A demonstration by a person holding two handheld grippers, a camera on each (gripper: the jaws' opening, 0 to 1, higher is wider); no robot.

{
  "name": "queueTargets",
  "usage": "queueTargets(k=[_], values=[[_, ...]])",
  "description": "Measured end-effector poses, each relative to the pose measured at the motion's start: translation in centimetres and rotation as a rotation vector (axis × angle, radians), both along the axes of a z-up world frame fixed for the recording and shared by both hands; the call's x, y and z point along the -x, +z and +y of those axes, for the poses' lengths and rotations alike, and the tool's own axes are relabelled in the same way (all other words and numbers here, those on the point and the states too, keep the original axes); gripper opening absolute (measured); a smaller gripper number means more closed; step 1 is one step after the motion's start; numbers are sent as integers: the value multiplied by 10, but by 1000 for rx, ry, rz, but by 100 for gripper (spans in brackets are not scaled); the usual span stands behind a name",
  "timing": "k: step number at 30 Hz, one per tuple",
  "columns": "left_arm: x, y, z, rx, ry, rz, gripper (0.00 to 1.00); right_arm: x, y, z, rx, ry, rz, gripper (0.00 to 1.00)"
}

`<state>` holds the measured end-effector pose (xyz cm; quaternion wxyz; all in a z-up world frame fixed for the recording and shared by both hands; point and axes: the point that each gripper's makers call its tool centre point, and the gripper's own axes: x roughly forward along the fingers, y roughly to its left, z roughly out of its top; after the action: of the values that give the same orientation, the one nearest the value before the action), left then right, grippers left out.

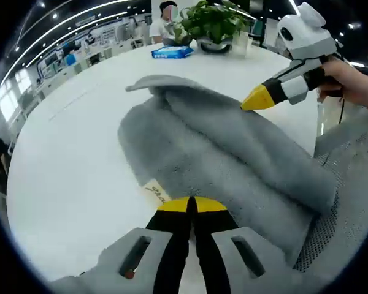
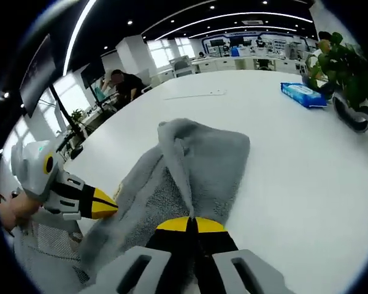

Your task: Open the folded towel by lifting each exposed corner and separating the folded layers until the towel lies flat within the target outline without major curled edges

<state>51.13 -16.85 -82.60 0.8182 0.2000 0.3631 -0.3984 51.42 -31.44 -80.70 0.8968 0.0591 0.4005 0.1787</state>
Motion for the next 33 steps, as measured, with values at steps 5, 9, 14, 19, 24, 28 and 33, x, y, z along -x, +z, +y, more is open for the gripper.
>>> queueTargets(k=[5, 9, 14, 19, 24, 28, 33], values=[[-1, 0, 4, 10, 27, 16, 0, 3, -5, -13, 21, -15, 8, 0], [-3, 0, 8, -38, 8, -27, 0, 3, -8, -21, 26, -30, 17, 0], [-10, -1, 22, -113, 36, -54, 0, 2, -10, -30, 39, -43, 24, 0], [-2, -11, 57, -174, 157, 80, 0, 2, -15, -37, 45, -54, 36, 0], [-18, 19, 15, 11, 80, -75, 0, 2, -14, -40, 50, -59, 34, 0], [-2, 27, -19, 153, -2, -27, 0, 4, -12, -41, 61, -57, 28, 0], [12, 3, -27, 147, -24, 109, 0, 5, -10, -44, 54, -68, 23, 0]])
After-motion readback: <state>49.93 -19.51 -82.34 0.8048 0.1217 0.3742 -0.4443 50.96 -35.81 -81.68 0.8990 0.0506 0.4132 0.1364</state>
